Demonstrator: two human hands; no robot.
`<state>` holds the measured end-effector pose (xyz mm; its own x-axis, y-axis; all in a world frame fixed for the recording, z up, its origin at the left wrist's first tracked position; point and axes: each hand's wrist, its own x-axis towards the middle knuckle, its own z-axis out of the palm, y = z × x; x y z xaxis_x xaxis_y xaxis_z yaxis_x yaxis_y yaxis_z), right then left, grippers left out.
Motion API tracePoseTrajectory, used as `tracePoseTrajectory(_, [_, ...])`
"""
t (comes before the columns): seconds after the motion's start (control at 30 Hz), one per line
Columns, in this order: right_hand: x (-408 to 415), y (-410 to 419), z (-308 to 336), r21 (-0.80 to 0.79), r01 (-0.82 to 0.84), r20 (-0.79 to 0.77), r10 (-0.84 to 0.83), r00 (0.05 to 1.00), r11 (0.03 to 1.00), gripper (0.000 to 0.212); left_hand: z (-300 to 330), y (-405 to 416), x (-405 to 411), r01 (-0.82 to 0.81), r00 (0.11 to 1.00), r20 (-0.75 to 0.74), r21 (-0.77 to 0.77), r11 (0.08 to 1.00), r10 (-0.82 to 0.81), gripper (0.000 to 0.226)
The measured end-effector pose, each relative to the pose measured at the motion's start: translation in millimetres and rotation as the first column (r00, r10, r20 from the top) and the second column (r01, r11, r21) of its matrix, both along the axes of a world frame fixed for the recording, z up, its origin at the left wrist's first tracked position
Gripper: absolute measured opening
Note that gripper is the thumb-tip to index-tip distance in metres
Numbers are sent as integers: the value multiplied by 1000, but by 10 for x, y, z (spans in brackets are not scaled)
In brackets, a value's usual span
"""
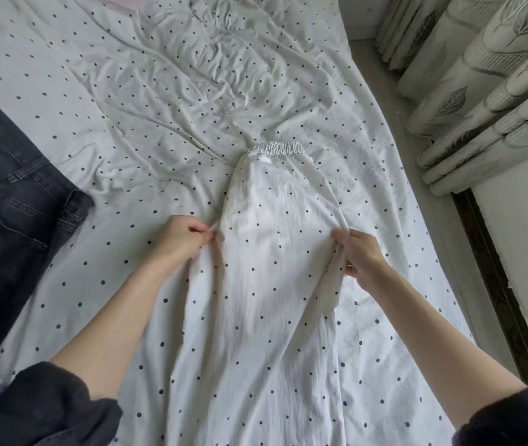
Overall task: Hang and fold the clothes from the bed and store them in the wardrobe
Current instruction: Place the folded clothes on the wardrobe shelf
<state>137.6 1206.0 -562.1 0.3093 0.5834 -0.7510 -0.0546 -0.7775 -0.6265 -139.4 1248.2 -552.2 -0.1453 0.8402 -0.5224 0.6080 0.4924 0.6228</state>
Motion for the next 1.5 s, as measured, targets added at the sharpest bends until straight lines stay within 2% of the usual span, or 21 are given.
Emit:
tracePoseTrajectory(0.07, [-9, 8, 23, 31, -14, 7, 14, 1000, 999, 19, 34, 34, -161, -260, 949, 160, -94, 961, 272, 9])
tracePoseTrajectory(0.13, [-49, 10, 38, 52, -65, 16, 64, 998, 997, 21, 21, 37, -234, -341, 911, 195, -142, 929, 364, 17])
tracePoseTrajectory(0.23, [-94, -29, 52, 42, -113, 25, 112, 993, 993, 23, -5, -3, -154, -353, 928, 112, -29, 935, 354, 4])
tracePoseTrajectory(0.3, [-64, -122, 96, 15, -129, -31, 130, 991, 991, 29, 2, -61, -141, -354, 927, 138, 20, 935, 348, 13])
tracePoseTrajectory(0.4, [55, -383, 114, -42, -264, -190, 252, 949, 964, 42, 19, -219, -228, -231, 964, 126, -41, 972, 235, 26])
tracePoseTrajectory(0.47, [94, -596, 89, -66, -363, -275, 333, 902, 929, 37, 7, -360, -308, -146, 983, 94, -101, 984, 155, 25])
tracePoseTrajectory(0.53, [110, -764, 43, -77, -340, -256, 311, 915, 937, 28, 0, -461, -368, -226, 959, 152, -109, 968, 241, 15])
tracePoseTrajectory(0.6, [117, -823, 28, -67, -224, -191, 208, 959, 972, 25, 10, -495, -381, -336, 911, 215, -103, 936, 351, 15])
tracePoseTrajectory(0.7, [93, -856, 55, -11, -117, -111, 115, 987, 993, 21, 15, -527, -332, -357, 910, 209, -41, 933, 358, 10])
tracePoseTrajectory(0.8, [15, -993, 87, -17, -161, -95, 158, 983, 987, 30, 44, -660, -327, -328, 922, 212, -16, 944, 324, 14])
tracePoseTrajectory(0.9, [-55, -1266, 133, -16, -160, -134, 156, 979, 987, 33, 50, -978, -406, -276, 919, 267, -83, 958, 288, 19])
tracePoseTrajectory(1.03, [-107, -1656, 141, -4, -198, -151, 195, 969, 980, 29, -27, -1411, -443, -227, 928, 260, -172, 959, 267, 14])
tracePoseTrajectory(1.2, [-244, -2119, 65, -44, -266, -100, 261, 960, 963, 15, -118, -1865, -396, -254, 921, 275, -110, 961, 275, 11])
tracePoseTrajectory(1.3, [-314, -2491, 5, -59, -312, -61, 309, 949, 948, 18, -184, -2301, -417, -230, 936, 255, -79, 970, 242, 12])
tracePoseTrajectory(1.43, [-318, -2902, -88, -105, -303, 7, 306, 952, 947, 14, -288, -2865, -502, -226, 931, 271, -100, 969, 245, 12])
tracePoseTrajectory(1.5, [-290, -3076, -139, -99, -262, -12, 263, 965, 960, 15, -333, -3116, -531, -218, 931, 276, -107, 970, 240, 10])
